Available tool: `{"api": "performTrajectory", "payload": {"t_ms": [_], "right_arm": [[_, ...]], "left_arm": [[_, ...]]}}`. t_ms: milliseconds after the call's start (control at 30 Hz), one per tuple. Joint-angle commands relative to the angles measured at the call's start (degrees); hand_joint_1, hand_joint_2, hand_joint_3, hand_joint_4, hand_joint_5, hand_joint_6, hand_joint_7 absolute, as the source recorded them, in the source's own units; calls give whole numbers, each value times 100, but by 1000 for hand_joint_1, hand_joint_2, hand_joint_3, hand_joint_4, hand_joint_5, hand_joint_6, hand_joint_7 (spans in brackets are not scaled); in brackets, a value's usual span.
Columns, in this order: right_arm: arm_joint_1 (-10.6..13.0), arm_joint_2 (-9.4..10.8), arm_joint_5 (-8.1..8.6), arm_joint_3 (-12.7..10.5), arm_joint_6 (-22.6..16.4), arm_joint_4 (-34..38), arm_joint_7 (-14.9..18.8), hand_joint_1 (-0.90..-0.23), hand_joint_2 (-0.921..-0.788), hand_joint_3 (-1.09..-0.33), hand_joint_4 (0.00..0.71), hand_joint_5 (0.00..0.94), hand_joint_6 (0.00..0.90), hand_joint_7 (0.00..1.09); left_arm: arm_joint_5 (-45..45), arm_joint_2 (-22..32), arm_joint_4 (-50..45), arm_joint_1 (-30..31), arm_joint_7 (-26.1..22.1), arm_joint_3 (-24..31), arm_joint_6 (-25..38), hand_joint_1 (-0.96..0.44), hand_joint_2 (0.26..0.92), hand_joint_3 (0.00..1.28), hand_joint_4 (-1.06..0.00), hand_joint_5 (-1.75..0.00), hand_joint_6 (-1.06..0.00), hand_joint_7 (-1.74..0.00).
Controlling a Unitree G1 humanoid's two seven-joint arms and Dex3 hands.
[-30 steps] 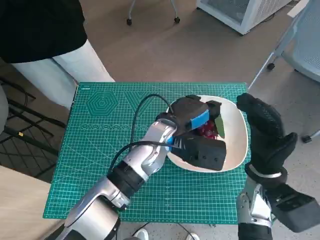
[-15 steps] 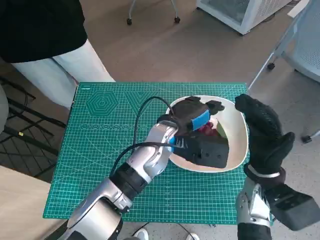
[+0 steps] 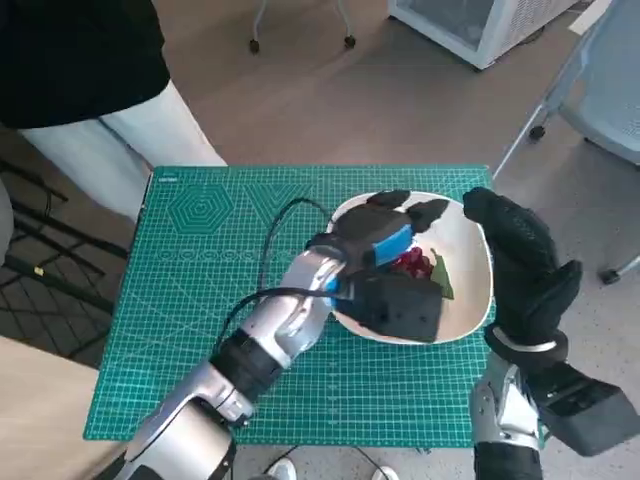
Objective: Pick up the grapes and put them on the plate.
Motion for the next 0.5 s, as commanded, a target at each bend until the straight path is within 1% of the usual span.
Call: {"api": "performTrajectory", "payload": {"t_ms": [33, 267, 367, 500], "right_arm": [[59, 30, 77, 20, 68, 42, 32, -700, -921, -658, 369, 1, 178, 328], [43, 26, 67, 36, 103, 20, 27, -698, -921, -658, 370, 1, 180, 325], [31, 21, 58, 39, 107, 30, 24, -698, -921, -659, 370, 1, 181, 323], [19, 21, 31, 51, 106, 31, 9, -699, -921, -660, 370, 1, 181, 322]], "left_arm": [[-374, 430, -592, 456, 111, 472, -328, -489, 921, 73, -102, -2, -176, -2], [-1401, 733, -1138, 1088, 134, 1436, -941, -453, 921, 110, -120, -9, -199, -12], [-1925, 751, -1291, 1362, 134, 1862, -1159, -444, 921, 130, -150, -19, -221, -22], [-2806, 682, -1361, 1715, -34, 2432, -1511, -461, 921, 157, -213, -36, -267, -38]]}}
